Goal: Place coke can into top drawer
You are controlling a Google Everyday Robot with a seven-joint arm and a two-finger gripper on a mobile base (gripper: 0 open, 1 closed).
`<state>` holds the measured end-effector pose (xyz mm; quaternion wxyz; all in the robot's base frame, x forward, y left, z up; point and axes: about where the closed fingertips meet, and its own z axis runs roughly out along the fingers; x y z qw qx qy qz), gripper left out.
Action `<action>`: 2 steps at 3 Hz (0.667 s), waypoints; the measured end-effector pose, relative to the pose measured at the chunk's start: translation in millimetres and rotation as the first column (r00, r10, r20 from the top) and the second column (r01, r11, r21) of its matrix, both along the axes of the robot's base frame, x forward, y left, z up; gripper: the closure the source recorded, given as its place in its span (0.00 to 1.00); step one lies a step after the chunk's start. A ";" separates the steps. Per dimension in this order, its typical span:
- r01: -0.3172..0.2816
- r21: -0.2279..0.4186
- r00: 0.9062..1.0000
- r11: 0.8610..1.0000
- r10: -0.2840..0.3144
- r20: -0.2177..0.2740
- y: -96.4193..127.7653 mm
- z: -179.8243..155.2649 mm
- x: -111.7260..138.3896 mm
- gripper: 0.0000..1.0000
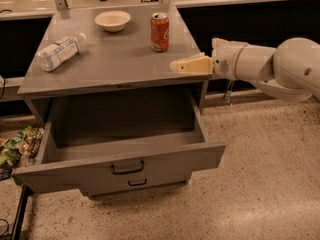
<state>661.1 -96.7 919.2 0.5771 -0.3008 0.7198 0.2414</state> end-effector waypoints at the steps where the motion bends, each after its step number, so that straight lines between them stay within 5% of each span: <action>1: 0.063 0.061 0.997 0.996 -0.065 0.030 18.1 5.3 43.9 0.00; 2: 0.093 0.062 0.993 0.994 -0.096 0.061 44.7 -1.6 89.4 0.00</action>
Offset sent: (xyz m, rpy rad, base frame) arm 0.1457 0.0766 -0.0116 0.0524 -0.1024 -0.1306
